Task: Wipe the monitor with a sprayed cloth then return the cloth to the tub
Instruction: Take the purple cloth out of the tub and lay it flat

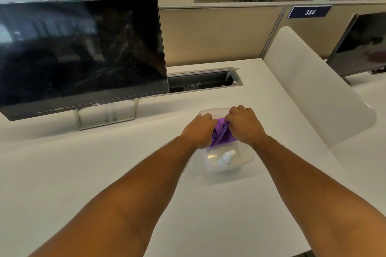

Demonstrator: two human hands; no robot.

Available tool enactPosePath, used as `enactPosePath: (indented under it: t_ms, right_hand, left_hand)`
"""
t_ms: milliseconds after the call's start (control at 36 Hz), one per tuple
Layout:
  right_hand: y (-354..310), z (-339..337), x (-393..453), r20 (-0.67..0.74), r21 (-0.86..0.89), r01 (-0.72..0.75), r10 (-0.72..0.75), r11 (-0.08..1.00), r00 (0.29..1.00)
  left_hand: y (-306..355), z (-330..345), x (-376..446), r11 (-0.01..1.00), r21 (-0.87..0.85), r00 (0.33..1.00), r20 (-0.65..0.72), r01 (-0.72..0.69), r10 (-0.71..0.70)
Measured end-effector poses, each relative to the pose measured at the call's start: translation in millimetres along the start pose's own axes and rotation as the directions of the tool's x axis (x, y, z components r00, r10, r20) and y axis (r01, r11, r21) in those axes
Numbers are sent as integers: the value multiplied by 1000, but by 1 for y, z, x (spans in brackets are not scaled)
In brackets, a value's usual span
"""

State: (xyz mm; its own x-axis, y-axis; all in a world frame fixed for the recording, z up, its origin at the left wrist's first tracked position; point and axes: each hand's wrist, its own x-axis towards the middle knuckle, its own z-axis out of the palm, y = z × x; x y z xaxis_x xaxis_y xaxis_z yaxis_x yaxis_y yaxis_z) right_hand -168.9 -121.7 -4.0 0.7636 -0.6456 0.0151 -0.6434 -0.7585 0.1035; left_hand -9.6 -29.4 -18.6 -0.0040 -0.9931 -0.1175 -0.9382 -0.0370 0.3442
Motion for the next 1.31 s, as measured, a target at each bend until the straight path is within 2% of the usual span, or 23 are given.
enactPosePath:
  t_ms: [111, 222, 361, 444, 639, 806, 1000, 1139, 1306]
  right_hand:
    - [0, -20, 12, -75, 201, -87, 104, 976, 992]
    - [-4, -44, 21, -149, 409, -137, 214, 902, 966]
    - [-16, -70, 28, -197, 572, -142, 304, 807, 932]
    - [-24, -84, 32, -269, 644, -97, 343, 758, 900]
    - [-47, -107, 45, -324, 797, -19, 454, 603, 830]
    - [-83, -107, 51, -270, 867, -31, 520, 498, 810]
    - [-141, -77, 41, -204, 848, -84, 469, 523, 859]
    - [-172, -40, 27, -96, 819, -185, 446, 544, 890]
    - [-195, 1, 4, 94, 790, -316, 406, 525, 909]
  left_hand:
    - [-3, 2, -1, 986, -160, 998, -34, 46, -52]
    - [-3, 1, -4, 935, -344, 987, -92, 91, -130]
    - [0, -11, -11, 931, -348, 968, -176, 108, -179]
    - [-4, -20, -17, 921, -368, 928, -283, 128, -242]
    - [-40, -52, -45, 784, -616, 809, -419, 80, -412]
    - [-68, -76, -83, 673, -739, 663, -485, 37, -569]
    - [-93, -69, -128, 610, -791, 592, -468, 50, -656]
    - [-106, -42, -166, 593, -797, 582, -427, 119, -692]
    - [-119, 0, -202, 558, -785, 634, -291, 270, -717]
